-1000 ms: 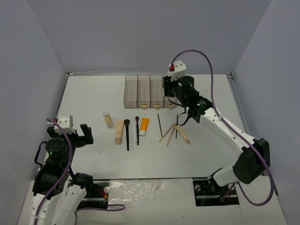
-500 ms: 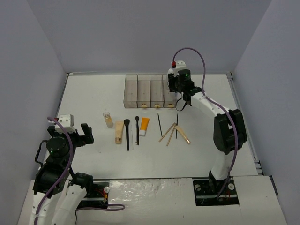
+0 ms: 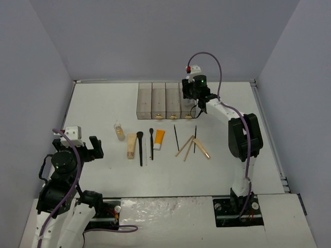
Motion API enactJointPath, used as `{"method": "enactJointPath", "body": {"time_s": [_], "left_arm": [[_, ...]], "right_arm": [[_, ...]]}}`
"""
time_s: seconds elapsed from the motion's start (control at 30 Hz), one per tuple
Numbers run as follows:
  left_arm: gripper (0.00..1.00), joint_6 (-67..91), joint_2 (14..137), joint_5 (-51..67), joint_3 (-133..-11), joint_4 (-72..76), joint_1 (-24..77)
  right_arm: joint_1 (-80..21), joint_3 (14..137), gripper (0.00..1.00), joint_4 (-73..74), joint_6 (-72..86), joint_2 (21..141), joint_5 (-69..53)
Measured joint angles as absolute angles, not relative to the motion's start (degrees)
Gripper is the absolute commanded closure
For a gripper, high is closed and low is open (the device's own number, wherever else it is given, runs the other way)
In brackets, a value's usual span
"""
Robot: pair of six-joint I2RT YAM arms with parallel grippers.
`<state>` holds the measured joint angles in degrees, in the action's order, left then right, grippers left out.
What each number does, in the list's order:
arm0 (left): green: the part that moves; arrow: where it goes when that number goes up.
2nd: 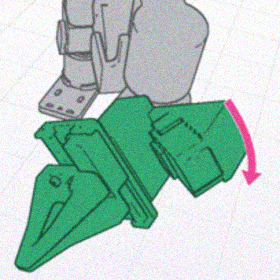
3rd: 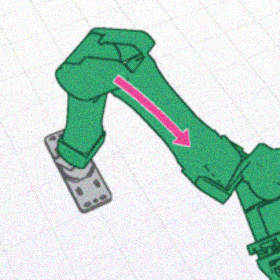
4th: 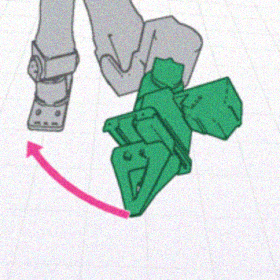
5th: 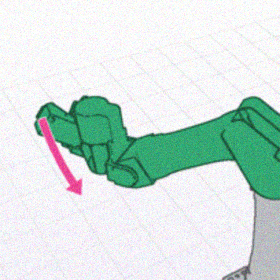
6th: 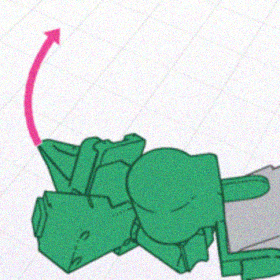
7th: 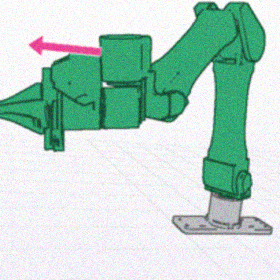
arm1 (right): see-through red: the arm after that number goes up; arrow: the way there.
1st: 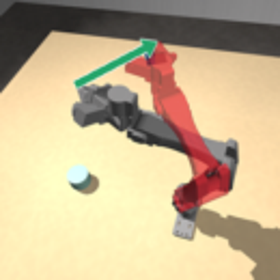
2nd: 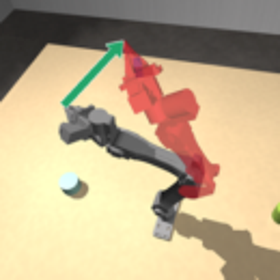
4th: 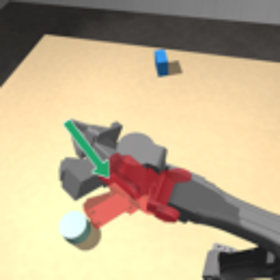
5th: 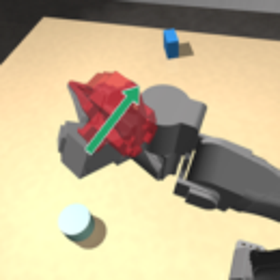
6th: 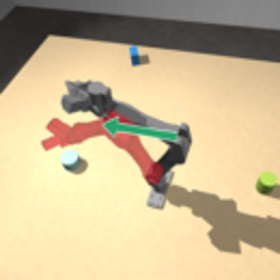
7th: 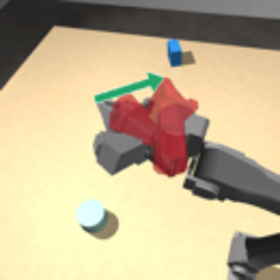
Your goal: Organize the makeup
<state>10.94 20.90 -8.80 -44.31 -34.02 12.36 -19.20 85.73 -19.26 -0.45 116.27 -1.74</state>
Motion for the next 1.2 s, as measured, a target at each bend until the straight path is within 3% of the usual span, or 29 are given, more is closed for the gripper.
{"method": "enactJointPath", "body": {"time_s": [0.57,0.83,1.1,1.2], "left_arm": [[0.03,10.9,21.8,-8.8,-44.3,-34.0,12.4],[0.03,10.9,21.8,-8.7,-44.3,-34.0,12.4],[0.03,10.9,21.8,-8.4,-44.3,-34.0,12.4],[0.03,10.9,21.8,-8.4,-44.3,-34.0,12.4]], "right_arm": [[-19.2,86.1,1.0,-23.3,-0.2,120.0,0.3],[-19.2,86.1,0.89,-23.4,-0.2,120.0,1.3],[-19.2,85.2,0.62,-23.4,0.6,120.0,1.2],[-19.2,84.7,0.44,-23.7,0.9,120.0,1.2]]}}
